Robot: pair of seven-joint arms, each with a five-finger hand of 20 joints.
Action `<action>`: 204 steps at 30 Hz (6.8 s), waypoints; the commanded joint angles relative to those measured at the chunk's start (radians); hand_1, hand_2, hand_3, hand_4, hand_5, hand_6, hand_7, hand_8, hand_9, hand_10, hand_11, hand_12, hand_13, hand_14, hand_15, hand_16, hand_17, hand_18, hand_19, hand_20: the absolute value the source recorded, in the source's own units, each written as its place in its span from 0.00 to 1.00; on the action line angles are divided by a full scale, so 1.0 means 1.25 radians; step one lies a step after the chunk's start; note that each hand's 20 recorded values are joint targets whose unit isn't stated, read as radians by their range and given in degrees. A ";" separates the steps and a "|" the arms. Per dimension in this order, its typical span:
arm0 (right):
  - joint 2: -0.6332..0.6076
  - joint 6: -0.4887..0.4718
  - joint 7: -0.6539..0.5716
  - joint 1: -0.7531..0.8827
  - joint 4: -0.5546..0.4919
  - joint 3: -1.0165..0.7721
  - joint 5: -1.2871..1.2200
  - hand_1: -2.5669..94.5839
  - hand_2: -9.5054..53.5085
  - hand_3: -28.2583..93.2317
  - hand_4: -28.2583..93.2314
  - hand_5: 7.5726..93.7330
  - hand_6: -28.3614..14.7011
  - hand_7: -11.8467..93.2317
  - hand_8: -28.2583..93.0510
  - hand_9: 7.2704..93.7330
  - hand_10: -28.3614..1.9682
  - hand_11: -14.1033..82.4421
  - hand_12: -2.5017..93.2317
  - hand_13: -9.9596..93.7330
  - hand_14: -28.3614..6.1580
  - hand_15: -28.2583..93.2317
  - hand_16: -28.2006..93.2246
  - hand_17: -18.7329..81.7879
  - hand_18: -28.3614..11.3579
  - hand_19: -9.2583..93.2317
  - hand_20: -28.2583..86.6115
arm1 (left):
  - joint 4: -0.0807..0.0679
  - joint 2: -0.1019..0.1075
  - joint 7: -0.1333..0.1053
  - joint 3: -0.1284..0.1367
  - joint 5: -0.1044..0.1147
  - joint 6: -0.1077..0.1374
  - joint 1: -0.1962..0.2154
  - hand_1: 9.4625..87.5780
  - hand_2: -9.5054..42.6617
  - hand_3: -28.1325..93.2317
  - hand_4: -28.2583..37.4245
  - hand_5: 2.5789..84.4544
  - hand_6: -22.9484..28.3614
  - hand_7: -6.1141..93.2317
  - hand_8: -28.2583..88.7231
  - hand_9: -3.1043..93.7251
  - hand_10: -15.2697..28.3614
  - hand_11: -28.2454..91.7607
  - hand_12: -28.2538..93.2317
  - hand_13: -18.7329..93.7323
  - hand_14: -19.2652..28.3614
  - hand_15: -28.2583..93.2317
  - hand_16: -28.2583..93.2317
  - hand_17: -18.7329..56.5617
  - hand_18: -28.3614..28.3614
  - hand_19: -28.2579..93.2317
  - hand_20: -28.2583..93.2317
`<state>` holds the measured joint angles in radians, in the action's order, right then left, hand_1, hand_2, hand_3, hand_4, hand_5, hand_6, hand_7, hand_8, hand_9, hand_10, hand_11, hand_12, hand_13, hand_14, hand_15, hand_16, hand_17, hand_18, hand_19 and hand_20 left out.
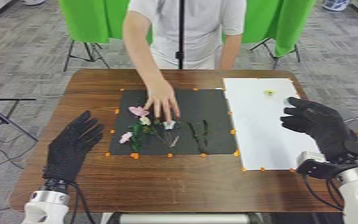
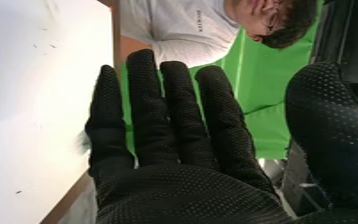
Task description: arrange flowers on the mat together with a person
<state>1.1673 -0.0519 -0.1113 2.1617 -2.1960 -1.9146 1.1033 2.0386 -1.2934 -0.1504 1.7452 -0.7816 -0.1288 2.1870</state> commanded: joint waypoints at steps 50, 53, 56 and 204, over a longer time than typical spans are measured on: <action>-0.354 -0.155 -0.105 -0.650 0.531 0.484 1.082 0.29 0.05 0.93 0.01 0.17 0.56 0.30 0.14 0.15 0.68 0.18 0.29 0.36 0.49 0.42 0.45 0.27 0.23 0.58 0.49 | 0.003 -0.013 0.006 0.005 -0.010 0.012 0.012 0.21 0.24 0.83 0.04 0.39 0.51 0.26 0.16 0.33 0.64 0.42 0.37 0.39 0.71 0.46 0.24 0.14 0.89 0.60 0.32; -0.345 -0.124 -0.107 -0.681 0.574 0.521 1.088 0.30 0.03 0.93 0.00 0.18 0.56 0.31 0.14 0.20 0.67 0.21 0.28 0.41 0.51 0.50 0.42 0.29 0.22 0.61 0.50 | 0.002 -0.009 0.005 0.004 -0.009 0.011 0.010 0.21 0.24 0.83 0.04 0.39 0.51 0.26 0.16 0.33 0.64 0.42 0.37 0.39 0.71 0.46 0.24 0.14 0.89 0.60 0.32; -0.333 -0.119 -0.102 -0.700 0.603 0.539 1.098 0.31 0.01 0.94 0.00 0.21 0.57 0.34 0.12 0.27 0.65 0.29 0.25 0.47 0.54 0.61 0.36 0.30 0.22 0.63 0.50 | 0.000 -0.006 0.005 0.001 -0.007 0.013 0.009 0.21 0.24 0.83 0.04 0.39 0.51 0.26 0.16 0.33 0.64 0.42 0.37 0.39 0.71 0.46 0.24 0.14 0.89 0.60 0.32; -0.090 -0.003 0.034 0.053 -0.040 -0.008 -0.049 0.20 0.20 0.92 0.03 0.41 0.51 0.27 0.15 0.42 0.41 0.34 0.27 0.46 0.40 0.56 0.39 0.30 0.15 0.63 0.53 | -0.017 -0.028 0.020 -0.001 -0.004 -0.001 0.004 0.21 0.24 0.83 0.04 0.38 0.51 0.26 0.16 0.32 0.63 0.41 0.37 0.38 0.71 0.46 0.24 0.14 0.89 0.60 0.32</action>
<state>1.0467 -0.0612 -0.0607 2.2218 -2.2381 -1.9202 1.0291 2.0341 -1.3260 -0.1343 1.7562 -0.7915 -0.1226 2.1796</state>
